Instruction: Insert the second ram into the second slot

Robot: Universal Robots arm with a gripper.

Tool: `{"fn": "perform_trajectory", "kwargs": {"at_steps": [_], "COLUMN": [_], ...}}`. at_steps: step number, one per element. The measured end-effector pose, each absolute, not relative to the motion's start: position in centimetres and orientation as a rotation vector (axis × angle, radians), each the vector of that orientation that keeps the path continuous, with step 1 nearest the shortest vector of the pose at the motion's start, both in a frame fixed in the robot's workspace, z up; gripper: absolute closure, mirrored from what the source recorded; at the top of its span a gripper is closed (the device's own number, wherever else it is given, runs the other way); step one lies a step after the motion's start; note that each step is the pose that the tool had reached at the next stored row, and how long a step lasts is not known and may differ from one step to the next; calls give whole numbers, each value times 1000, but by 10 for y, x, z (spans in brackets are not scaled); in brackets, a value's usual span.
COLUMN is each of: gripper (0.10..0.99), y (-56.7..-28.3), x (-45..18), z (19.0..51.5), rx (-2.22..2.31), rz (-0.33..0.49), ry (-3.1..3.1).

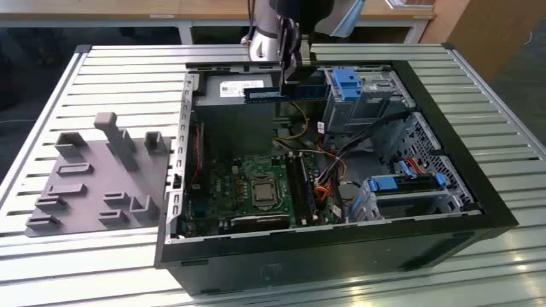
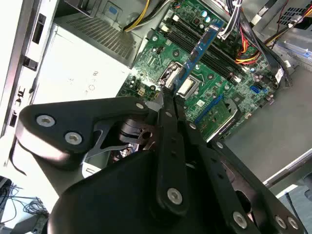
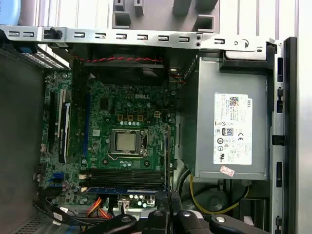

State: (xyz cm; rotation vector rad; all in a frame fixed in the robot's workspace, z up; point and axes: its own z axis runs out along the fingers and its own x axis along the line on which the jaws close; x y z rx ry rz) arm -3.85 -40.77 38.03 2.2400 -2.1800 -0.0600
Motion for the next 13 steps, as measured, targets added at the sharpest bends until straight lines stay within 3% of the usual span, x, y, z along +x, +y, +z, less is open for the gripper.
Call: {"fn": "perform_trajectory", "kwargs": {"at_steps": [13], "gripper": [953], "y": [-410], "x": [-39], "z": [380], "rx": [2240], "rz": [-60], "ry": [-2180]}}
